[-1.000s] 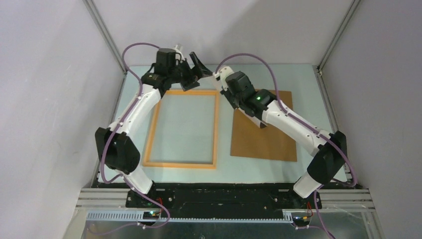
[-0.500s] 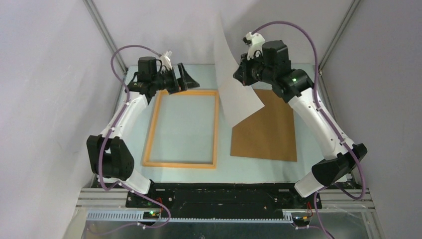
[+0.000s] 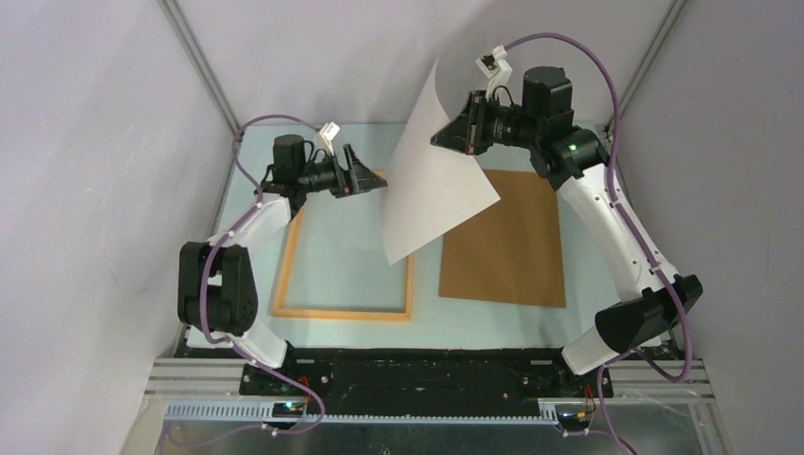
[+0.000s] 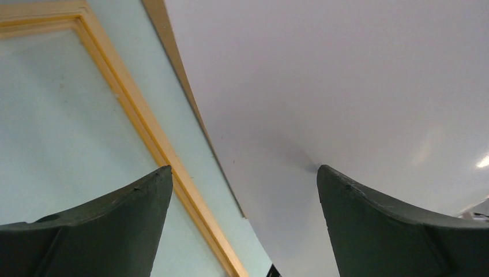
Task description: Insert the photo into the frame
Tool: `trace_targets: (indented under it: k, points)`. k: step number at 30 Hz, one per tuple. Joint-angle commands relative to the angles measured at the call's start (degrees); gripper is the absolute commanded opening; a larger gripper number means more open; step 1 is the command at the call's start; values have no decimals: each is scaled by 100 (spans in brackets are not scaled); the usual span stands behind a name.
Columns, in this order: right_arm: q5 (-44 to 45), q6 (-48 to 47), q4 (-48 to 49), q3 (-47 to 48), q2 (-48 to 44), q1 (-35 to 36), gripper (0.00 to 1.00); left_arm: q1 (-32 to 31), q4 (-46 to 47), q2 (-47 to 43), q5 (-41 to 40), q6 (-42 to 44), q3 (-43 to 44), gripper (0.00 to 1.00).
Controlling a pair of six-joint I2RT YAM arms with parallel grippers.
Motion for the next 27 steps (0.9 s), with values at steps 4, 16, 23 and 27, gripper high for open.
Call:
trace_targets:
  k: [4, 16, 23, 27]
  points:
    - [-595, 325, 715, -324, -145, -66, 0, 53, 1907, 331, 875, -1286, -405, 100]
    - [-784, 699, 1628, -1785, -552, -649, 0, 180, 3280, 775, 1109, -2413, -606, 100]
    - [-326, 813, 2072, -3492, -931, -1194, 0, 271, 3373, 1059, 844, -2530, -685, 100]
    - [75, 900, 2255, -4293, -944, -1507, 0, 280, 3362, 1225, 607, -2540, -790, 100]
